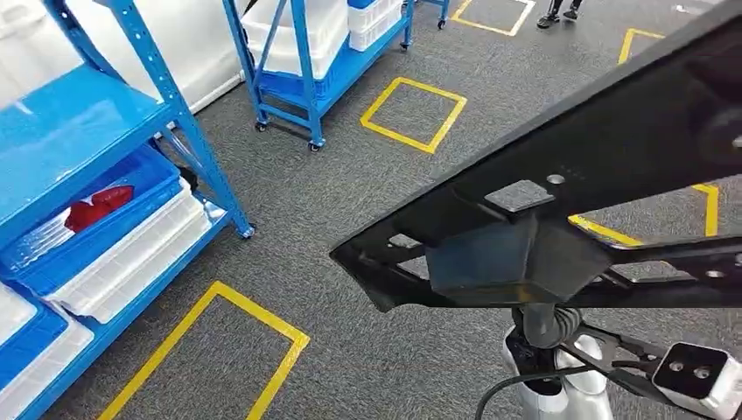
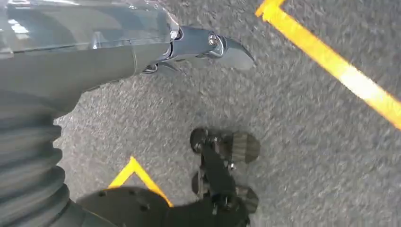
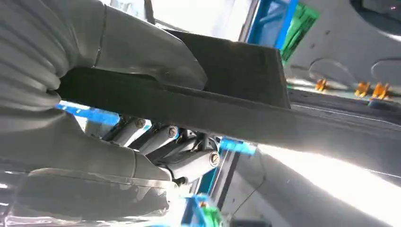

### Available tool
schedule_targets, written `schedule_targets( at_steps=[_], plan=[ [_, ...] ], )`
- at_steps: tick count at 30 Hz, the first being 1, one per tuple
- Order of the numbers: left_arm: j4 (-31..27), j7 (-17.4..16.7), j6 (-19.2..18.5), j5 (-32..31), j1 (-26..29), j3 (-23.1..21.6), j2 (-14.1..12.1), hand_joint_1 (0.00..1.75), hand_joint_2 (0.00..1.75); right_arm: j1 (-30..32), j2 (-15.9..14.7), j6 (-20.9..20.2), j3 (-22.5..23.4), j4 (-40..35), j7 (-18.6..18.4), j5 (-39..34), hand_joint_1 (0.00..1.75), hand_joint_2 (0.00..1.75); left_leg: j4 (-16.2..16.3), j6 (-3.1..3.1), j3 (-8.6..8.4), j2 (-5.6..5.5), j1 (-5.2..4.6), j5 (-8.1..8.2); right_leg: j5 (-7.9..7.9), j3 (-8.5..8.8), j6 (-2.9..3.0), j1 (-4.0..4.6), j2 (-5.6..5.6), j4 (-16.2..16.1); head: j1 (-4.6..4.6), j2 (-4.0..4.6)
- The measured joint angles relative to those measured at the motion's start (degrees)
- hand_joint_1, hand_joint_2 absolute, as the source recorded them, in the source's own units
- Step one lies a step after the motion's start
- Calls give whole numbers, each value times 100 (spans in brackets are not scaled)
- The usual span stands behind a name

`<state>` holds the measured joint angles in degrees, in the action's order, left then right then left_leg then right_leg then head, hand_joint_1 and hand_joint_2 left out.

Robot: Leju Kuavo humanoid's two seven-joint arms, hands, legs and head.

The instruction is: Take the parts from the cabinet and place them on the table.

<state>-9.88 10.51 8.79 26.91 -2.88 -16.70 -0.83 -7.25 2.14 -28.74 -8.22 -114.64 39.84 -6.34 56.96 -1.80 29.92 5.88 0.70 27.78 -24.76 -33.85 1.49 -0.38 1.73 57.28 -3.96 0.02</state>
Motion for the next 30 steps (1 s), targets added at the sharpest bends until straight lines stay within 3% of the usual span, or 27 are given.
schedule_targets(
  at_steps=[1, 2, 4, 5, 6, 8, 9, 10, 11, 14, 15, 16, 17, 19, 20, 21, 22, 23, 24, 25, 26, 29, 30],
  plan=[
    [2, -4, -2, 0, 14, -2, 9, 0, 175, -4, -7, 9, -15, -9, 2, -4, 175, 175, 229, -1, 88, -272, 6, 184, 15, -4, 33, 0, -65, -9, 0, 0],
    [0, -4, -2, 0, 17, -4, 20, 0, 175, 0, -7, 9, -44, -7, 2, -4, 175, 175, 637, 1, 273, -427, 8, 422, 20, -14, 53, 7, -117, -9, 0, 0],
    [2, -7, -4, -11, 41, -4, 24, 0, 175, 21, -11, 13, -74, -7, 2, 7, 175, 175, 1594, -7, 726, -532, 5, 828, 25, -27, 77, 28, -271, -6, 0, 0],
    [2, -2, -20, -22, 53, -6, 26, 0, 175, 50, -20, 31, -92, -2, 0, 15, 175, 175, 1883, -8, 878, -537, 5, 861, 25, -26, 78, 38, -362, -2, -2, 0],
    [2, 13, -44, -31, 64, -9, 33, 0, 175, 75, -26, 59, -114, 4, 0, 15, 175, 175, 1830, 2, 876, -538, 5, 739, 25, -19, 78, 41, -447, 3, -2, 0],
    [2, 105, -81, 2, 67, -11, 37, 0, 175, 100, -39, 129, -168, 4, 0, 0, 175, 175, 1007, 37, 536, -584, 7, 201, 21, -11, 70, 39, -612, 30, 0, 0],
    [2, 153, -87, 18, 57, -11, 37, 0, 175, 99, -46, 131, -197, 4, 0, -15, 175, 175, 447, 61, 292, -721, 8, -79, 14, -12, 57, 34, -687, 50, -2, 0],
    [2, 188, -85, 43, 60, -9, 31, 0, 175, 94, -46, 131, -214, 4, 2, -28, 175, 175, 121, 88, 174, -1082, 20, -117, 8, -40, 36, 26, -724, 78, 0, 0],
    [4, 242, -77, 81, 58, -9, 31, 0, 175, 79, -46, 129, -242, 7, 2, -28, 175, 175, 32, 90, 175, -1078, 37, -97, 17, -83, -8, 37, -805, 118, -2, 0],
    [4, 278, -50, 131, 18, 7, 26, 0, 175, 66, -46, 129, -271, 11, 0, -44, 175, 175, 41, 160, 142, -920, -20, -125, 80, -124, -131, -18, -984, 58, 0, 0],
    [4, 282, -39, 131, 22, 7, 27, 0, 175, 48, -48, 131, -271, 11, 0, -72, 175, 175, -36, 224, 121, -828, 58, -176, 56, -135, -157, 1, -945, 101, -2, 0],
    [4, 280, -33, 129, 21, 7, 17, 0, 175, 26, -48, 131, -264, 11, 2, -109, 175, 175, -61, 246, 108, -758, 32, -187, -57, -197, -169, 39, -594, 246, 0, 0],
    [4, 273, -9, 116, 25, 7, 11, 0, 175, -23, -48, 127, -260, 13, 2, -133, 175, 175, -62, 291, 113, -681, 17, -187, -298, -386, -191, 34, -348, 621, 0, 0],
    [4, 275, 26, 103, 53, 7, -35, 0, 175, -34, -48, 81, -240, 13, 2, -153, 175, 175, -59, 306, 127, -514, -9, -176, -752, -855, -233, -10, -238, 1606, 0, 0],
    [4, 295, 46, 103, 63, 7, -64, 0, 175, -25, -46, 44, -218, 13, 2, -160, 175, 175, -57, 303, 134, -441, -11, -172, -837, -1007, -251, -31, -231, 1921, 0, 0],
    [4, 327, 57, 118, 64, 7, -83, 0, 175, -17, -46, -30, -176, 13, 2, -162, 175, 175, -56, 298, 133, -371, -12, -169, -781, -1018, -266, -48, -224, 1950, 0, 0],
    [4, 356, 63, 122, 60, 11, -116, 0, 175, -17, -42, -70, -140, 13, 2, -162, 175, 175, -54, 287, 128, -305, -12, -162, -621, -890, -273, -56, -202, 1714, 0, 0],
    [4, 374, 66, 131, 50, 13, -129, 0, 175, -18, -33, -107, -109, 13, 2, -162, 175, 175, -49, 270, 117, -238, -12, -151, -381, -613, -270, -60, -152, 1221, 0, 0],
    [4, 396, 68, 133, 44, 15, -147, 0, 175, -24, -28, -125, -79, 9, 2, -164, 175, 175, -41, 249, 102, -180, -12, -136, -152, -266, -253, -55, -32, 615, 0, 0],
    [4, 426, 85, 136, 42, 17, -177, 0, 175, -33, -24, -161, -44, 0, 2, -162, 175, 175, -28, 218, 79, -128, -21, -115, -94, 9, -218, -27, 266, 138, 0, 0],
    [4, 444, 112, 138, 46, 18, -197, 0, 175, -42, -11, -201, -9, 0, 2, -146, 175, 175, -1, 172, 84, -87, -64, -80, -117, 14, -156, 26, 262, 77, 0, 0],
    [4, 448, 170, 138, 30, 20, -258, 0, 175, -45, 20, -225, 127, -37, 4, -94, 175, 175, -36, 79, 38, 89, -51, -72, -112, -34, -68, 66, 48, 88, -2, 0],
    [4, 433, 190, 138, 11, 20, -304, 0, 175, -42, 24, -227, 181, -74, 2, -85, 175, 175, -28, 35, 33, 133, -43, -35, -70, 18, -10, 18, -30, 19, 0, 0]
  ],
)
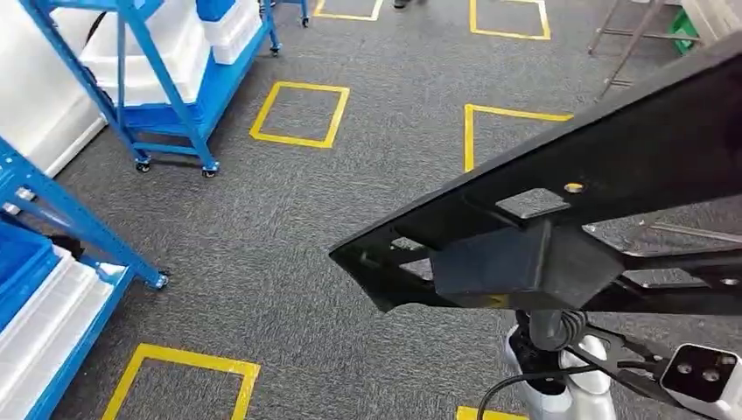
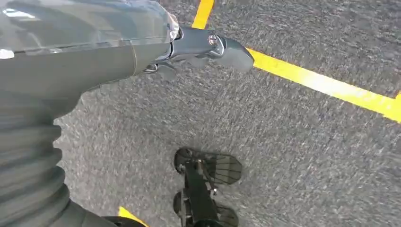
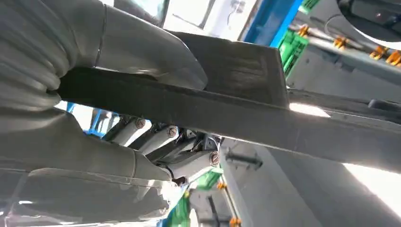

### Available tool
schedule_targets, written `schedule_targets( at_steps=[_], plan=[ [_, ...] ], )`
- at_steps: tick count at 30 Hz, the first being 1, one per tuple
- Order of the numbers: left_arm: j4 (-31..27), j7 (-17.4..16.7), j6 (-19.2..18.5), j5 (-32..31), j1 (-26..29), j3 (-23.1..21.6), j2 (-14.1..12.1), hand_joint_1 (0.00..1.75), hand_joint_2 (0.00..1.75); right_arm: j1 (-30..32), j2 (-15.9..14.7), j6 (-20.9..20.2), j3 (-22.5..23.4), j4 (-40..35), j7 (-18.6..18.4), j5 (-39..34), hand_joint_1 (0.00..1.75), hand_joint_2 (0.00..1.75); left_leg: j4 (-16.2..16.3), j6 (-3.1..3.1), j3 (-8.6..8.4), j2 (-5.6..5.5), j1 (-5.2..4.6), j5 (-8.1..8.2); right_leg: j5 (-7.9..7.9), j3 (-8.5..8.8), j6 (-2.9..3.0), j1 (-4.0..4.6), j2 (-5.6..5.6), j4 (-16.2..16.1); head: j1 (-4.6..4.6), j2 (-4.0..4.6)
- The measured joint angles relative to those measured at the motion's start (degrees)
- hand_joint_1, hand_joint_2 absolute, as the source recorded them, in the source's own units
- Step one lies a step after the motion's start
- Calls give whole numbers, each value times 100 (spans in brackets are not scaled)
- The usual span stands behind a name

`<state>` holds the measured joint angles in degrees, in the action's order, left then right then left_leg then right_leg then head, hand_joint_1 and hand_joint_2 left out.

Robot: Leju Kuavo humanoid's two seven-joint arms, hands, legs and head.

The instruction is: Take the parts from the cabinet and place them on the table.

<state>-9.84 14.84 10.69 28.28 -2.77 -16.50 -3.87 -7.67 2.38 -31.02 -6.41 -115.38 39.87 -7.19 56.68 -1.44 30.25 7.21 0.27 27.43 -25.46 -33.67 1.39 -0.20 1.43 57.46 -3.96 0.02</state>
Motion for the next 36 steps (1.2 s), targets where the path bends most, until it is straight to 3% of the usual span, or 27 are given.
schedule_targets(
  at_steps=[1, 2, 4, 5, 6, 7, 9, 10, 11, 14, 15, 16, 17, 18, 20, 21, 22, 23, 24, 25, 26, 30, 31, 32, 33, 35, 36],
  plan=[
    [0, -31, 29, 2, -6, 0, -57, 0, 175, -8, 5, 11, 22, -27, 2, 4, 175, 175, 127, -22, 18, -255, 40, 100, 15, 20, 29, -4, -45, -29, 0, 0],
    [0, -55, 53, 22, 3, 0, -97, 0, 175, -28, 9, 29, 37, -42, 2, 9, 175, 175, 445, -24, 151, -459, 44, 308, 13, 21, 58, -6, -82, -31, -2, 0],
    [0, -94, 70, 61, 18, 2, -179, 0, 175, -23, 42, 68, 53, -46, 4, 46, 175, 175, 1415, -52, 609, -631, 49, 761, 18, 19, 93, 2, -218, -28, 0, 0],
    [0, -96, 72, 85, 26, 9, -208, 0, 175, -16, 44, 94, 57, -46, 0, 83, 175, 175, 1817, -65, 811, -667, 49, 874, 17, 18, 95, 11, -302, -25, 0, 0],
    [0, -101, 79, 118, 39, 24, -227, 0, 175, 2, 44, 142, 57, -46, -2, 113, 175, 175, 1916, -64, 885, -671, 49, 817, 17, 27, 95, 16, -387, -21, 0, 0],
    [0, -101, 81, 135, 47, 39, -236, 0, 175, 13, 44, 155, 57, -48, 0, 124, 175, 175, 1729, -56, 826, -674, 49, 636, 15, 38, 93, 17, -474, -15, 0, 0],
    [0, -94, 94, 166, 39, 61, -267, 0, 175, 14, 44, 173, 57, -57, 0, 144, 175, 175, 753, -35, 409, -764, 56, 57, -3, 67, 68, 11, -627, 9, 0, 0],
    [0, -94, 105, 175, 46, 79, -284, 0, 175, 14, 46, 184, 57, -70, 0, 164, 175, 175, 237, -23, 201, -1024, 80, -172, -20, 60, 44, 3, -690, 28, 0, 0],
    [4, -90, 114, 177, 48, 100, -300, 0, 175, 11, 46, 192, 57, -75, 0, 168, 175, 175, 79, -5, 139, -1186, 82, -76, -30, 31, 14, 37, -753, 66, 0, 0],
    [4, -96, 144, 210, 13, 140, -302, 0, 175, 33, 50, 245, 57, -86, 0, 197, 175, 175, 83, 75, 131, -1035, 40, -79, 18, -29, -88, -21, -932, 38, 0, 0],
    [4, -97, 151, 225, 3, 142, -300, 0, 175, 37, 50, 258, 57, -88, 0, 197, 175, 175, 39, 122, 120, -970, 72, -106, 22, -50, -126, 1, -996, 41, 0, 0],
    [4, -96, 151, 230, -10, 144, -298, 0, 175, 52, 50, 271, 57, -94, 0, 197, 175, 175, 10, 165, 109, -869, 89, -134, -44, -64, -129, -2, -808, 135, -2, 0],
    [2, -94, 151, 232, -10, 151, -297, 0, 175, 37, 50, 284, 57, -101, 0, 197, 175, 175, -3, 214, 106, -822, 80, -133, -223, -193, -152, 32, -438, 380, 2, 0],
    [4, -94, 151, 232, 0, 155, -297, 0, 175, 35, 50, 295, 57, -99, 0, 201, 175, 175, -2, 240, 109, -751, 59, -127, -439, -382, -177, 20, -289, 772, 0, 0],
    [4, -96, 151, 232, 28, 160, -298, 0, 175, 51, 50, 326, 57, -94, 0, 201, 175, 175, 0, 252, 111, -611, 33, -117, -775, -818, -213, -21, -206, 1634, 0, 0],
    [4, -96, 151, 232, 36, 168, -297, 0, 175, 63, 50, 330, 57, -94, 0, 201, 175, 175, 2, 249, 110, -529, 29, -110, -785, -928, -224, -37, -197, 1832, 0, 0],
    [4, -99, 151, 232, 36, 171, -298, 0, 175, 73, 48, 330, 57, -94, 0, 201, 175, 175, 2, 243, 105, -459, 28, -102, -668, -894, -232, -46, -188, 1739, 0, 0],
    [4, -99, 151, 234, 28, 173, -295, 0, 175, 74, 48, 330, 57, -94, 0, 201, 175, 175, 5, 234, 95, -392, 28, -89, -444, -718, -231, -52, -162, 1387, 0, 0],
    [4, -99, 151, 234, 18, 173, -293, 0, 175, 71, 50, 330, 57, -94, 0, 201, 175, 175, 7, 218, 75, -326, 28, -70, -172, -420, -218, -52, -78, 817, 0, 0],
    [4, -97, 151, 232, 16, 175, -293, 0, 175, 68, 48, 330, 57, -94, 0, 201, 175, 175, 16, 196, 50, -275, 25, -50, 16, -137, -197, -41, 123, 310, 0, 0],
    [4, -94, 151, 232, 22, 177, -293, 0, 175, 60, 50, 339, 57, -94, 0, 205, 175, 175, 30, 160, 36, -226, -12, -22, -74, -37, -150, 44, 416, 86, 0, 0],
    [2, -92, 99, 168, -1, 175, -273, 0, 175, 61, 48, 431, 44, -96, 0, 249, 175, 175, 19, 39, -31, 15, -20, 23, -29, -73, -35, 70, 91, 71, 0, 0],
    [2, -94, 92, 153, -20, 175, -262, 0, 175, 67, 48, 459, 35, -105, 0, 275, 175, 175, 69, -12, -17, -147, 19, 82, 5, -30, 10, 7, 35, 18, 0, 0],
    [2, -94, 90, 149, -11, 173, -254, 0, 175, 41, 44, 468, 26, -114, 0, 284, 175, 175, 265, -22, 56, -429, 32, 228, 11, -30, 44, 3, -30, 12, 0, 0],
    [2, -94, 85, 133, -11, 173, -247, 0, 175, 32, 44, 472, 7, -114, 0, 293, 175, 175, 642, -28, 229, -573, 42, 448, 16, -35, 67, 5, -78, 12, -2, 0],
    [4, -96, 81, 131, 9, 170, -247, 0, 175, 37, 44, 477, -17, -112, 0, 297, 175, 175, 1588, -55, 686, -661, 42, 845, 18, -42, 85, 19, -231, 18, -2, 0],
    [2, -99, 81, 129, 21, 170, -243, 0, 175, 46, 42, 477, -28, -112, 0, 297, 175, 175, 1875, -61, 840, -665, 42, 882, 20, -44, 87, 24, -316, 24, -2, 0]
  ],
)
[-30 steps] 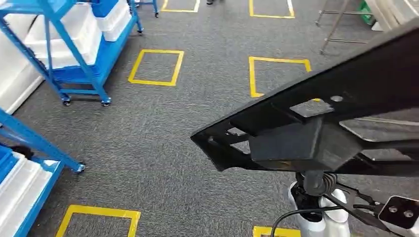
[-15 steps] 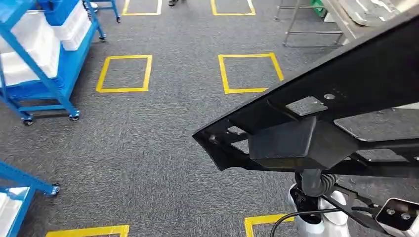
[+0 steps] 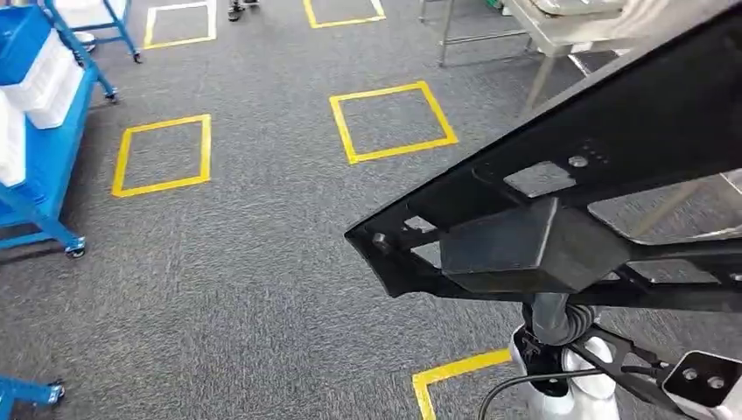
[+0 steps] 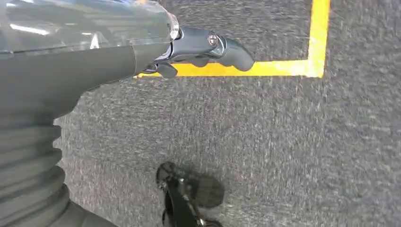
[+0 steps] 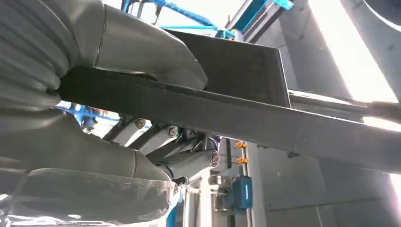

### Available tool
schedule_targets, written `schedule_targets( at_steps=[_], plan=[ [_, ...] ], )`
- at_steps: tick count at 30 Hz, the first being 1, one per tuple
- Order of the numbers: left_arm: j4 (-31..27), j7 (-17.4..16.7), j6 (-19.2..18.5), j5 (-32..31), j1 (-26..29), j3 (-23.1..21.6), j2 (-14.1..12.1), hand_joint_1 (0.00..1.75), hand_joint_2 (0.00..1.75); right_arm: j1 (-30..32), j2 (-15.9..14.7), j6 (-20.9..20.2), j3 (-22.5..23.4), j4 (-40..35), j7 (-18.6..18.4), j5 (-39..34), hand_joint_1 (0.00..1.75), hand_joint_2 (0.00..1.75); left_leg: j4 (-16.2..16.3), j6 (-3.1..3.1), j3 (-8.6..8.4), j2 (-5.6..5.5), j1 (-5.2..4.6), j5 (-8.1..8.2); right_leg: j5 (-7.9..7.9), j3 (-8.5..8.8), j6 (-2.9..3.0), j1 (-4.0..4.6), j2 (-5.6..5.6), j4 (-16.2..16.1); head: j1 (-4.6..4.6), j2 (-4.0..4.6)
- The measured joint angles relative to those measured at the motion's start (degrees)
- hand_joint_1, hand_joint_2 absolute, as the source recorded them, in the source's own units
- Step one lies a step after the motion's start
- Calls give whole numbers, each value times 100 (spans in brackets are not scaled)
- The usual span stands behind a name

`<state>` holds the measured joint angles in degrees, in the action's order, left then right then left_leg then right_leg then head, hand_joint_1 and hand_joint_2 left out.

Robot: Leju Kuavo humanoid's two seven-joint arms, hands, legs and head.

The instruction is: Take the parts from the cabinet and place them on the table.

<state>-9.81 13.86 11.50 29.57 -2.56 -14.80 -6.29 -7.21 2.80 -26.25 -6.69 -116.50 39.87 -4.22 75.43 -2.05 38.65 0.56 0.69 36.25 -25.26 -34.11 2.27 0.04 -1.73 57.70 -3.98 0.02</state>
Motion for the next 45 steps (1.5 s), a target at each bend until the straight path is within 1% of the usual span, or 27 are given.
schedule_targets(
  at_steps=[1, 3, 4, 5, 6, 9, 10, 12, 14, 16, 17, 19, 20, 21, 25, 27, 28, 30, 31, 34, 35, 36, 40, 41, 42, 43, 45],
  plan=[
    [2, -11, -7, 2, 6, 0, 4, 0, 175, 6, 0, 0, 0, 0, 0, -6, 175, 175, -23, 5, 12, 0, 0, -112, 0, 6, -1, 0, -87, 8, 0, 0],
    [2, -15, -13, 2, 10, 0, 4, 0, 175, 7, 0, -2, 0, 0, 0, -24, 175, 175, -797, 20, -300, -32, 6, -631, -8, 10, -17, -7, -257, 41, 0, 0],
    [2, -15, -13, 7, 4, 0, 2, 0, 175, 7, 0, -11, 0, 0, 0, -35, 175, 175, -1362, 30, -555, -144, 17, -910, -20, 10, -36, -18, -331, 70, 0, 0],
    [2, -17, -13, 9, 10, 0, 2, 0, 175, 12, 0, -22, -2, 0, 0, -37, 175, 175, -1660, 45, -698, -490, 49, -878, -32, -16, -67, -27, -383, 89, 2, 0],
    [2, -9, -20, 11, 6, -2, 4, 0, 175, 11, -2, -39, -2, 2, 0, -39, 175, 175, -1741, 67, -697, -545, 41, -878, -27, -60, -111, -10, -453, 137, 2, 0],
    [2, 0, -33, 26, -30, -2, 7, 0, 175, 45, -9, -66, -30, 7, -2, -13, 175, 175, -1725, 161, -703, -361, -3, -899, 40, -97, -230, -51, -619, 69, 2, 0],
    [2, 4, -35, 26, -30, -2, 20, 0, 175, 44, -9, -39, -42, 7, -2, 15, 175, 175, -1807, 225, -712, -275, 77, -949, 40, -108, -259, -20, -657, 93, 0, 0],
    [2, 7, -35, 30, -38, -2, 22, 0, 175, 26, -11, 6, -72, 15, -2, 78, 175, 175, -1839, 300, -721, -130, 42, -978, -283, -314, -286, -3, -55, 521, 2, 0],
    [2, 4, -35, 44, -1, -2, 24, 0, 175, 24, -11, 96, -158, 46, -2, 133, 175, 175, -1838, 312, -711, 14, 14, -969, -724, -750, -324, -33, 104, 1453, 2, 0],
    [2, 4, -35, 46, 13, -2, 26, 0, 175, 12, -20, 232, -234, 83, -2, 149, 175, 175, -1833, 311, -706, 169, 6, -963, -782, -962, -346, -50, 130, 1887, 2, 0],
    [2, 7, -35, 50, 4, -2, 33, 0, 175, -18, -35, 322, -273, 103, -2, 151, 175, 175, -1833, 303, -711, 239, 5, -957, -608, -849, -349, -55, 145, 1681, 2, 0],
    [2, 4, -50, 48, -24, -2, 42, 0, 175, -141, -94, 442, -352, 160, -2, 142, 175, 175, -1831, 276, -739, 366, 0, -937, -133, -264, -316, -47, 283, 616, 2, 0],
    [2, 4, -50, 48, -38, -2, 46, 0, 175, -180, -109, 468, -374, 173, -2, 125, 175, 175, -1831, 255, -766, 418, -10, -922, -34, 25, -266, -13, 562, 107, 2, 0],
    [2, 2, -50, 48, -36, -2, 50, 0, 175, -215, -120, 483, -402, 190, -2, 107, 175, 175, -1816, 216, -762, 456, -50, -900, -91, 41, -229, 52, 609, 34, 2, 0],
    [0, -61, -57, 39, -95, -2, 59, 0, 175, -328, -197, 573, -487, 273, -2, -107, 175, 175, -1845, 89, -833, 685, -56, -869, -37, 15, -96, 22, 309, -26, 2, 0],
    [0, -85, -57, 35, -92, -2, 59, 0, 175, -401, -223, 643, -538, 302, 0, -203, 175, 175, -1479, 46, -684, 198, -5, -600, -5, 58, -45, -22, 223, -67, 2, 0],
    [0, -92, -57, 24, -91, -4, 59, 0, 175, -436, -232, 691, -579, 330, -2, -236, 175, 175, -1032, 30, -473, 67, -3, -364, 0, 54, -29, -24, 172, -67, 2, 0],
    [0, -98, -57, 24, -70, -4, 59, 0, 175, -440, -251, 715, -595, 367, 0, -251, 175, 175, -94, -7, -13, -3, -1, -29, -2, 50, -24, -21, 25, -63, 2, 0],
    [0, -98, -57, 24, -63, -4, 63, 0, 175, -438, -269, 726, -610, 391, -2, -254, 175, 175, 67, -14, 91, -5, 0, -54, -2, 54, -24, -20, -58, -57, 2, 0],
    [0, -74, -57, 24, -51, -4, 68, 0, 175, -422, -297, 776, -651, 413, -2, -249, 175, 175, -1011, 12, -345, -64, 17, -783, -18, 93, -49, -28, -296, -31, 2, 0],
    [0, -57, -57, 24, -51, -4, 68, 0, 175, -421, -299, 785, -660, 413, -2, -234, 175, 175, -1517, 23, -565, -233, 35, -1026, -32, 99, -71, -35, -361, -15, 2, 0],
    [2, -37, -57, 24, -31, -4, 68, 0, 175, -419, -302, 789, -671, 413, 0, -205, 175, 175, -1746, 52, -659, -515, 41, -953, -44, 68, -106, -5, -419, 9, 0, 0],
    [2, -11, -63, 4, -88, -7, 85, 0, 175, -372, -321, 793, -697, 413, -2, -188, 175, 175, -1819, 187, -683, -298, 42, -981, 11, -10, -263, -33, -670, -16, 2, 0],
    [2, -7, -63, 4, -94, -7, 101, 0, 175, -358, -334, 796, -697, 411, -2, -188, 175, 175, -1862, 238, -703, -198, 64, -1013, -42, -18, -272, -41, -460, 56, 2, 0],
    [2, 4, -63, 4, -85, -7, 101, 0, 175, -375, -345, 800, -697, 411, -2, -188, 175, 175, -1877, 290, -710, -148, 55, -1009, -206, -127, -301, -8, -107, 269, 2, 0],
    [2, 4, -63, 4, -67, -7, 101, 0, 175, -379, -348, 800, -699, 411, 0, -186, 175, 175, -1876, 306, -708, -75, 39, -1005, -441, -331, -328, -24, 44, 685, 2, 0],
    [2, 2, -63, 4, -44, -7, 103, 0, 175, -353, -350, 800, -702, 415, 0, -186, 175, 175, -1874, 313, -703, 65, 26, -990, -828, -800, -369, -51, 118, 1626, 2, 0]
  ],
)
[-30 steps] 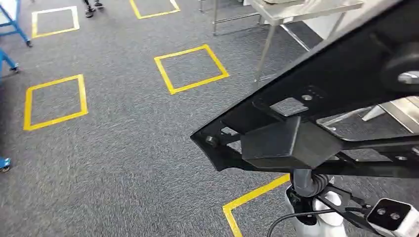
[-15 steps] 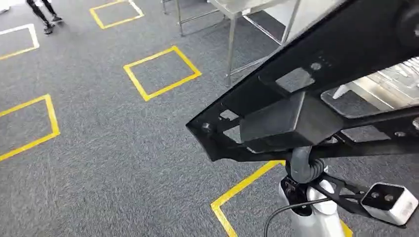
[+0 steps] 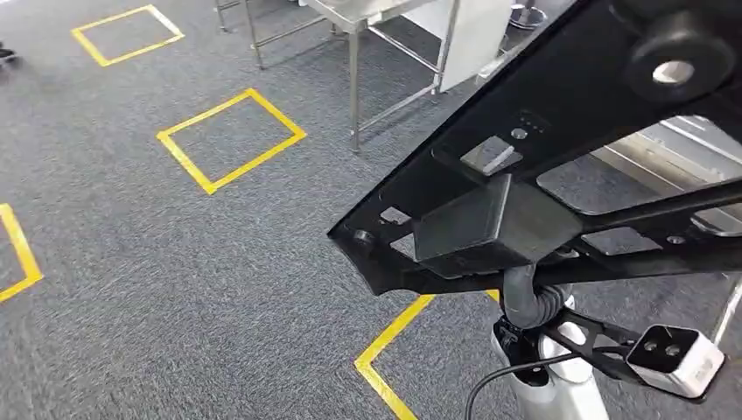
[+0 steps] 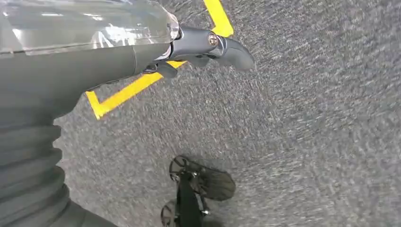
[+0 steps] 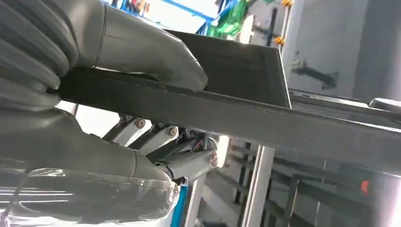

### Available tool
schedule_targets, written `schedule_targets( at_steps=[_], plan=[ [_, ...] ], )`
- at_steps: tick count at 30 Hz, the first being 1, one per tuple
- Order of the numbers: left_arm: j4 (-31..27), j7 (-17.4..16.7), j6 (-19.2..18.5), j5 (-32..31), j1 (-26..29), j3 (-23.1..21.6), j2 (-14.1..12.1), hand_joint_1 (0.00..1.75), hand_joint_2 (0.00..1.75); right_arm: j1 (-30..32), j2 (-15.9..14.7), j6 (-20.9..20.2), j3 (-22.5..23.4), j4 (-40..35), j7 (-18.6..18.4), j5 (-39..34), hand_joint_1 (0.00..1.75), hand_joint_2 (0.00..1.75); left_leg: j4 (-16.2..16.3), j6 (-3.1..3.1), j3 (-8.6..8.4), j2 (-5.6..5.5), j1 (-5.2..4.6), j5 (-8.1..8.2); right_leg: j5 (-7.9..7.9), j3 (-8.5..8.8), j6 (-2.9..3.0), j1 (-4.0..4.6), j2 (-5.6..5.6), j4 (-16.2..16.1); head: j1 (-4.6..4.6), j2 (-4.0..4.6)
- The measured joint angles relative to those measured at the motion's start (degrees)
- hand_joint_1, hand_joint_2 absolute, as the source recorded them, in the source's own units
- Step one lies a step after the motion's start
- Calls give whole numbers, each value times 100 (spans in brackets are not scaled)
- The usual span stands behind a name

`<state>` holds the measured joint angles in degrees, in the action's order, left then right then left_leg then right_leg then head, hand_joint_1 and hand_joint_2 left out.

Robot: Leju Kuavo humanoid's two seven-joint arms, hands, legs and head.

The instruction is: Take the parts from the cabinet and place them on the table.

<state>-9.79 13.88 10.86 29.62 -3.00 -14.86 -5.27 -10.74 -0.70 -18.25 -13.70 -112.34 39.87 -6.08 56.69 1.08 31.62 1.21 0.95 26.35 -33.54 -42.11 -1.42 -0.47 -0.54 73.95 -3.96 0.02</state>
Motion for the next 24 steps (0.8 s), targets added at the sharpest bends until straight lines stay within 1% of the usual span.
schedule_targets(
  at_steps=[1, 2, 3, 4, 5, 6, 7, 8, 9, 10, 11, 12, 13, 14, 15, 16, 17, 18, 19, 20, 21, 22, 23, 24],
  plan=[
    [0, 0, 0, 0, 1, 0, 0, 0, 175, 9, -4, 0, 0, 2, 0, 0, 175, 175, 1, -4, 0, 71, -1, 6, -23, -119, -13, -10, 5, 227, 0, 0],
    [0, 0, 0, 0, -3, 0, 0, 0, 175, 18, -15, 0, 0, 2, 0, 0, 175, 175, 1, -7, -11, 142, -1, 17, 91, -85, -21, -18, 17, 144, 0, 0],
    [0, 2, 0, 0, -10, 0, 2, 0, 175, 20, -22, 0, 0, 2, 0, 0, 175, 175, 2, -19, -29, 202, -1, 31, 317, 103, -18, -22, 44, -214, 0, 0],
    [0, 2, 0, 0, -17, 0, 9, 0, 175, 17, -24, 0, 0, 2, 0, 0, 175, 175, 3, -37, -58, 265, -1, 51, 587, 401, -2, -20, 106, -774, 0, 0],
    [0, 2, 0, 0, -23, 0, 11, 0, 175, 16, -26, 0, 0, 0, 0, 0, 175, 175, 2, -62, -93, 316, -5, 73, 814, 721, 32, -7, 284, -1355, 0, 0],
    [0, 2, 0, 0, -19, 0, 11, 0, 175, 8, -28, 0, 0, 0, 0, 0, 175, 175, 4, -89, -114, 359, -24, 91, 748, 842, 90, 56, 630, -1630, 0, 0],
    [0, 2, 0, 0, -22, 0, 15, 0, 175, 9, -28, 0, -2, -4, -2, 0, 175, 175, 22, -126, -115, 406, -63, 112, 793, 832, 131, 78, 552, -1644, 0, 0],
    [0, 2, -2, 0, -27, 0, 15, 0, 175, 9, -28, 0, -2, -2, 0, -2, 175, 175, 18, -154, -121, 458, -61, 118, 787, 807, 151, 90, 460, -1625, 0, 0],
    [0, 2, -2, 0, -32, 0, 20, 0, 175, 13, -37, 0, -2, -2, 0, 0, 175, 175, 6, -184, -138, 526, -61, 127, 783, 794, 171, 103, 392, -1612, 0, 0],
    [0, 2, -2, -2, -37, 0, 22, 0, 175, 12, -37, 0, -2, -4, 0, 0, 175, 175, -5, -219, -165, 600, -61, 138, 798, 790, 211, 99, 317, -1633, 0, 0],
    [-2, 2, -2, -2, -45, 0, 24, 0, 175, 14, -39, 0, -2, -7, 0, -2, 175, 175, 16, -261, -164, 548, -33, 195, 832, 838, 258, 22, 246, -1686, 0, 0],
    [0, 2, -2, -4, -41, 0, 26, 0, 175, -8, -39, 0, -2, -7, 2, -9, 175, 175, 179, -283, -122, 259, -23, 311, 838, 840, 283, 22, 186, -1697, 0, 0],
    [0, 6, -4, -9, -39, -2, 26, 0, 175, -25, -39, -4, -7, -4, 0, -22, 175, 175, 539, -295, 44, 64, -8, 523, 844, 835, 307, 18, 136, -1696, -2, 0],
    [0, 4, -2, -13, -36, -2, 26, 0, 175, -22, -39, -13, -20, 0, 0, -61, 175, 175, 1072, -310, 305, -34, -8, 766, 846, 833, 320, 21, 64, -1696, -2, 0],
    [0, 2, 2, -13, -25, -2, 26, 0, 175, -22, -39, -20, -24, 15, 0, -79, 175, 175, 1555, -324, 552, -63, -9, 945, 844, 827, 330, 30, -19, -1693, 0, 0],
    [0, 2, 4, -13, -12, -2, 28, 0, 175, -14, -39, -22, -31, 31, -2, -96, 175, 175, 1860, -329, 721, -66, -9, 999, 844, 826, 330, 34, -96, -1688, -2, 0],
    [0, 0, 9, -13, -12, -2, 35, 0, 175, -3, -39, -20, -42, 44, -2, -118, 175, 175, 1893, -326, 767, -66, -9, 917, 844, 831, 330, 34, -178, -1681, 0, 0],
    [0, 0, 15, -13, 1, -2, 37, 0, 175, 0, -39, -13, -48, 52, -2, -131, 175, 175, 1686, -318, 703, -70, -9, 721, 843, 834, 329, 33, -257, -1671, 0, 0],
    [0, 0, 18, -13, 0, -2, 37, 0, 175, 0, -39, -9, -50, 59, -2, -138, 175, 175, 1160, -298, 491, -97, -8, 390, 838, 841, 320, 32, -352, -1656, 0, 0],
    [0, 2, 24, -13, -5, -2, 37, 0, 175, 2, -39, -2, -55, 59, -2, -138, 175, 175, 642, -275, 266, -181, -5, 121, 831, 849, 308, 30, -418, -1643, -2, 0],
    [0, 2, 35, -13, 3, -2, 37, 0, 175, 8, -37, 0, -61, 59, -2, -140, 175, 175, 162, -231, 76, -497, 3, -4, 821, 842, 288, 16, -470, -1632, 0, 0],
    [4, 4, 37, -13, 9, -2, 33, 0, 175, 12, -37, 0, -70, 59, 0, -146, 175, 175, 79, -213, 43, -656, 20, 62, 823, 806, 247, 37, -518, -1615, 0, 0],
    [4, 11, 39, -22, -7, -4, 42, 0, 175, 24, -35, 2, -87, 61, -2, -149, 175, 175, 88, -197, 43, -547, -5, 37, 846, 770, 200, 8, -580, -1610, -2, 0],
    [4, 13, 46, -22, -20, -7, 44, 0, 175, 39, -33, 9, -90, 61, -4, -146, 175, 175, 92, -171, 46, -521, -25, 45, 853, 758, 159, -10, -635, -1621, -2, 0]
  ],
)
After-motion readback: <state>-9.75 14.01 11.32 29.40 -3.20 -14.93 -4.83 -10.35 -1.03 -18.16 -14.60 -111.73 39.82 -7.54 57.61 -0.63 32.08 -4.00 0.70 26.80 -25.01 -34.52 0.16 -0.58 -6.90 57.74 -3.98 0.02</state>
